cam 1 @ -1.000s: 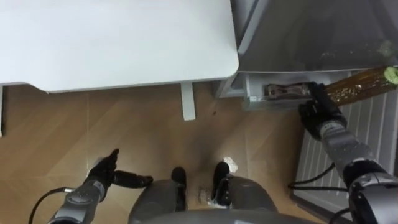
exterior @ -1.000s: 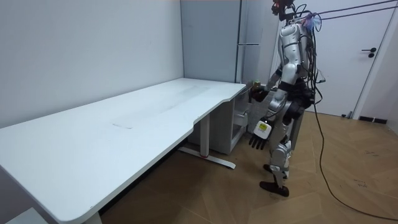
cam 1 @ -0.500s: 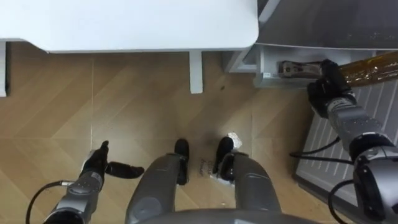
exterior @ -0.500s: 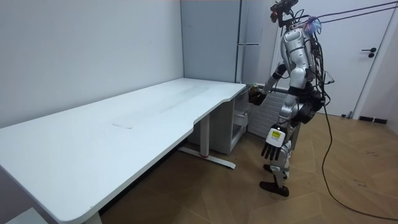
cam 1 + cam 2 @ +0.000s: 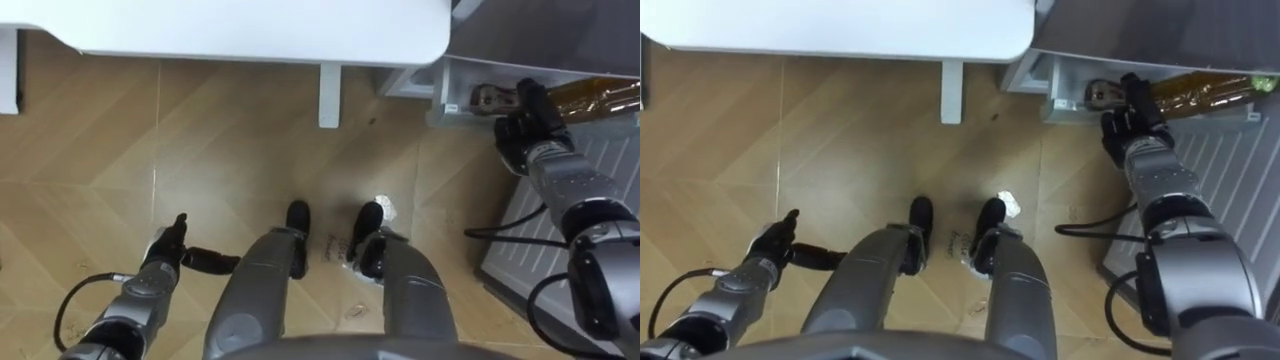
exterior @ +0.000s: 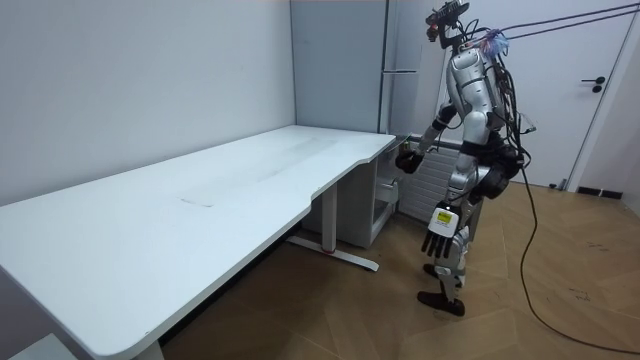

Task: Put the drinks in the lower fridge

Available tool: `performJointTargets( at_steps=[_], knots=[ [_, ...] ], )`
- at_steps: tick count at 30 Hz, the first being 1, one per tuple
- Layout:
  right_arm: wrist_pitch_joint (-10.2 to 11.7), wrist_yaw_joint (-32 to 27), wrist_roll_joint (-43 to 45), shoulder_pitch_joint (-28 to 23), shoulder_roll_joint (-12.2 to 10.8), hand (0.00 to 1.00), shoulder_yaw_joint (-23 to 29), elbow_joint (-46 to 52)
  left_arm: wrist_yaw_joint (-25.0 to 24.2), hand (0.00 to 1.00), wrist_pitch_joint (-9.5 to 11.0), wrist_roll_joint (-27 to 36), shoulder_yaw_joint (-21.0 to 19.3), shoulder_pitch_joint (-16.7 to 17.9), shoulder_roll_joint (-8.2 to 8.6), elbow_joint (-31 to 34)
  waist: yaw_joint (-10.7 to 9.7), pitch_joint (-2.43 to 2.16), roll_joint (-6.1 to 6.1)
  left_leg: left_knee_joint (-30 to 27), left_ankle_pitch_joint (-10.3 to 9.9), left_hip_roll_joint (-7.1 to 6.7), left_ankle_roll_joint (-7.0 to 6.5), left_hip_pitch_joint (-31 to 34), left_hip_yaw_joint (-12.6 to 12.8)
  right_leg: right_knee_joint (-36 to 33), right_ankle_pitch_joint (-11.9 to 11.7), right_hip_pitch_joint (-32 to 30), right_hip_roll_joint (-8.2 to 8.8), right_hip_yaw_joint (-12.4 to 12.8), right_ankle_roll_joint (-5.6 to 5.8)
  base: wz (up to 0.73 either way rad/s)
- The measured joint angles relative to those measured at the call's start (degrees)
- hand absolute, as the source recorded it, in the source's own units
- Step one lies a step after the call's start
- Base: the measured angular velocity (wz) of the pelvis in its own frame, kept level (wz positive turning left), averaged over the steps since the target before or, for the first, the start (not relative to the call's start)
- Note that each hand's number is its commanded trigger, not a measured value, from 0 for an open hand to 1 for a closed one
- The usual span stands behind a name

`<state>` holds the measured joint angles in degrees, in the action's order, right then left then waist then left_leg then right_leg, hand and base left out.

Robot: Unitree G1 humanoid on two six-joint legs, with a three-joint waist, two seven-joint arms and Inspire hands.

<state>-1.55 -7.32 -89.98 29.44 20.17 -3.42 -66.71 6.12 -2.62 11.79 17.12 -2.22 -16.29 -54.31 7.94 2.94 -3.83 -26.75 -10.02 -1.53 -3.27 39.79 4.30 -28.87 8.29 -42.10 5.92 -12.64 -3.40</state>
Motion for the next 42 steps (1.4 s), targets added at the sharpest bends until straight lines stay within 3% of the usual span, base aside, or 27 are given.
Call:
performJointTargets(
  at_steps=[6,12,13,14,20,27,42],
  knots=[
    [-2.4,0.0,-1.7,0.9,-0.2,1.00,-2.5,0.6,0.9,0.00,-0.9,-0.1,0.0,-0.8,0.08,-0.3,0.6,0.02,0.03,0.5,0.0,0.01,0.00,-0.1,0.1,0.0,0.0,0.0,0.04,-0.1,0.01,0.00],
    [-2.4,0.0,-2.9,1.2,-0.2,0.98,-2.5,2.3,1.2,0.00,-1.8,-0.1,0.0,-0.8,0.18,0.0,0.7,0.03,0.03,1.0,0.0,-0.02,-0.02,0.0,0.1,0.2,0.0,0.0,0.07,-0.1,0.04,0.01],
    [-2.4,0.0,-2.9,1.2,-0.2,0.11,-2.5,2.3,1.2,0.00,-1.9,-0.1,0.0,-0.8,0.18,0.0,0.7,0.03,0.03,1.1,0.0,-0.02,-0.02,0.0,0.1,0.2,0.0,0.0,0.07,-0.1,0.04,0.00],
    [-2.4,0.0,-2.9,1.2,-0.2,0.00,-2.5,2.4,1.4,0.00,-2.2,-0.1,0.0,-0.7,0.18,0.2,0.7,0.03,0.03,1.1,0.0,-0.02,-0.02,0.0,0.1,0.2,0.1,0.0,0.06,-0.1,0.06,0.00],
    [-2.5,-0.1,-2.1,1.3,-0.4,0.00,-2.3,2.4,2.4,0.00,-2.2,-0.1,0.0,-0.7,0.12,0.9,0.6,0.03,0.03,0.7,0.1,-0.07,-0.06,0.0,0.2,0.1,0.2,0.0,0.12,-0.1,0.16,0.00],
    [-4.3,0.1,-2.0,1.8,-0.4,0.00,-1.9,2.3,2.4,0.00,-2.3,-0.1,0.0,-0.4,0.14,1.1,0.5,0.07,-0.04,0.4,0.1,-0.10,-0.13,0.0,0.2,0.0,0.1,0.1,0.21,-0.1,0.16,0.00],
    [-4.1,2.3,-1.8,4.4,0.5,0.00,0.6,1.0,3.7,0.00,-2.3,-0.1,0.0,0.2,0.07,1.3,-0.9,0.45,-0.70,0.5,0.2,-0.27,-0.26,-1.1,0.2,0.1,0.4,1.4,0.44,-0.5,0.50,0.01]
  ],
)
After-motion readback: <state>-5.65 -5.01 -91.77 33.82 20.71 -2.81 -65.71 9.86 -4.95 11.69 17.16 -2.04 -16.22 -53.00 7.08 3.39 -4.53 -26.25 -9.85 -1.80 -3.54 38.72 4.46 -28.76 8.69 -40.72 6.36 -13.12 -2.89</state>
